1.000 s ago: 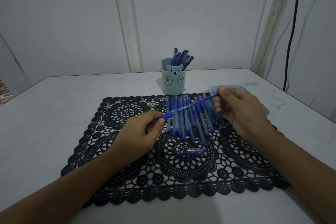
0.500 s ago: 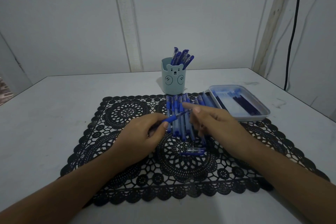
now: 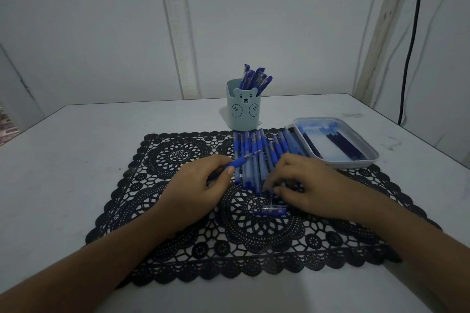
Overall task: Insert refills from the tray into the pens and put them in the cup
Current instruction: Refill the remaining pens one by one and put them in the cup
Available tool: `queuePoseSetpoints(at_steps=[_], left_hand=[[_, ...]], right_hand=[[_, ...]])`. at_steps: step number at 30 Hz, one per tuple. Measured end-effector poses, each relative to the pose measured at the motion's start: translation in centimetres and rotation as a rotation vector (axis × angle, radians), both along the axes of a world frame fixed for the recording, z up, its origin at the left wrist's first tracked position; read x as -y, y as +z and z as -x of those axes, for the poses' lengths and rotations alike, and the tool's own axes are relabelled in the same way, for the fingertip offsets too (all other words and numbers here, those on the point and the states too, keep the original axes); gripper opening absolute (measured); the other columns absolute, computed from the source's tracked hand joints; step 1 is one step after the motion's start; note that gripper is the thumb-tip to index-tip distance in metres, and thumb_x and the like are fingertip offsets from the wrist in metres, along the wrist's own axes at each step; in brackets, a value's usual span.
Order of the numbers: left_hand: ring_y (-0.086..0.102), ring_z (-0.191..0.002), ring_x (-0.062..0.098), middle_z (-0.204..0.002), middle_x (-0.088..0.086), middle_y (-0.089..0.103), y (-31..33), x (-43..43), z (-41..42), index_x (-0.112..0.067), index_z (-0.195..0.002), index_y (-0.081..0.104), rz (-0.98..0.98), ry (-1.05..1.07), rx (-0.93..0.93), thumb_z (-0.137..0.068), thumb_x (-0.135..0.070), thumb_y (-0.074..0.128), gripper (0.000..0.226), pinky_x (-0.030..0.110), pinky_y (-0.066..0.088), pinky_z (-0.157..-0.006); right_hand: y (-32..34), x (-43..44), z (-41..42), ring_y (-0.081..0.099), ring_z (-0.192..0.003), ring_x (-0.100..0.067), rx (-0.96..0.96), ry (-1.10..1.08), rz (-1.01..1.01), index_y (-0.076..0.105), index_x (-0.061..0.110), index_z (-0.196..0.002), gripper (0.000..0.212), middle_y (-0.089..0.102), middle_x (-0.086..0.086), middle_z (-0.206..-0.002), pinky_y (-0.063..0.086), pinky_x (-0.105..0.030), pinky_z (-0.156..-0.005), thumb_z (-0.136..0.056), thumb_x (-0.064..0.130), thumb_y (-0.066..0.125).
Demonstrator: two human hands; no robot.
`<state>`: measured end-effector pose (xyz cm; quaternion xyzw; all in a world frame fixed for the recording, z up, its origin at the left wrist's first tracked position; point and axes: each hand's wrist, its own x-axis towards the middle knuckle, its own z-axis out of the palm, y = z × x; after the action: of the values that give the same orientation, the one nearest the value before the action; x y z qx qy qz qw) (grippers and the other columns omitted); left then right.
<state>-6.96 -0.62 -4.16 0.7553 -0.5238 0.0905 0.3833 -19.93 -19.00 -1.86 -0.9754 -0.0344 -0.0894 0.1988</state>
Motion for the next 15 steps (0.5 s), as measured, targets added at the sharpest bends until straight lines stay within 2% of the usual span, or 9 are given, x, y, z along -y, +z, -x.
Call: queuePoseSetpoints(at_steps=[3,6,9,11,13,15], left_hand=[[0.053,-0.069,0.009,-0.067,-0.012,0.058,0.05,0.06,0.01,-0.035,-0.091,0.054,-0.01,0.008,-0.011,-0.087,-0.033,0.045,0.01,0.018,0.04,-0.057],[0.054,-0.07,0.008,-0.067,-0.013,0.058,-0.02,0.02,-0.06,-0.036,-0.092,0.054,-0.008,0.006,0.003,-0.086,-0.043,0.04,0.017,0.017,0.04,-0.057],[0.054,-0.07,0.008,-0.068,-0.013,0.058,-0.01,0.02,-0.02,-0.037,-0.091,0.053,-0.017,0.016,-0.008,-0.087,-0.038,0.044,0.011,0.018,0.041,-0.058],[0.054,-0.069,0.006,-0.067,-0.015,0.057,0.08,0.04,0.05,-0.037,-0.09,0.053,-0.024,0.021,-0.009,-0.087,-0.033,0.045,0.009,0.017,0.041,-0.058],[0.053,-0.069,0.005,-0.067,-0.017,0.056,0.2,0.07,0.13,-0.037,-0.091,0.053,-0.041,0.021,-0.015,-0.087,-0.034,0.045,0.01,0.015,0.04,-0.058],[0.053,-0.071,0.004,-0.068,-0.018,0.056,0.22,0.08,0.2,-0.035,-0.093,0.055,-0.073,0.02,-0.011,-0.086,-0.037,0.043,0.014,0.015,0.04,-0.059]], right_hand=[[-0.04,-0.05,0.0,0.047,-0.084,0.003,0.011,0.026,0.047,0.065,0.033,-0.104,0.019,0.047,0.014,-0.095,0.038,-0.012,-0.073,-0.086,0.028,0.059],[-0.32,-0.12,-0.09,0.048,-0.083,0.0,0.02,0.028,0.068,0.067,0.03,-0.103,0.019,0.049,0.011,-0.093,0.042,-0.017,-0.073,-0.085,0.03,0.06],[-0.4,-0.22,-0.17,0.051,-0.077,0.0,0.063,0.019,0.019,0.066,0.029,-0.094,0.01,0.052,0.016,-0.086,0.039,-0.01,-0.067,-0.085,0.028,0.062],[-0.13,-0.22,-0.2,0.055,-0.073,0.002,0.111,-0.056,-0.176,0.062,0.029,-0.086,0.008,0.058,0.013,-0.08,0.042,-0.009,-0.063,-0.085,0.021,0.061],[0.23,-0.33,-0.23,0.058,-0.066,0.003,0.162,-0.126,-0.505,0.062,0.021,-0.084,0.008,0.064,0.008,-0.074,0.045,-0.01,-0.06,-0.085,0.013,0.061],[0.42,-0.62,-0.33,0.063,-0.065,-0.003,0.228,-0.137,-0.793,0.062,0.012,-0.084,0.007,0.068,0.002,-0.07,0.048,-0.013,-0.06,-0.085,0.006,0.059]])
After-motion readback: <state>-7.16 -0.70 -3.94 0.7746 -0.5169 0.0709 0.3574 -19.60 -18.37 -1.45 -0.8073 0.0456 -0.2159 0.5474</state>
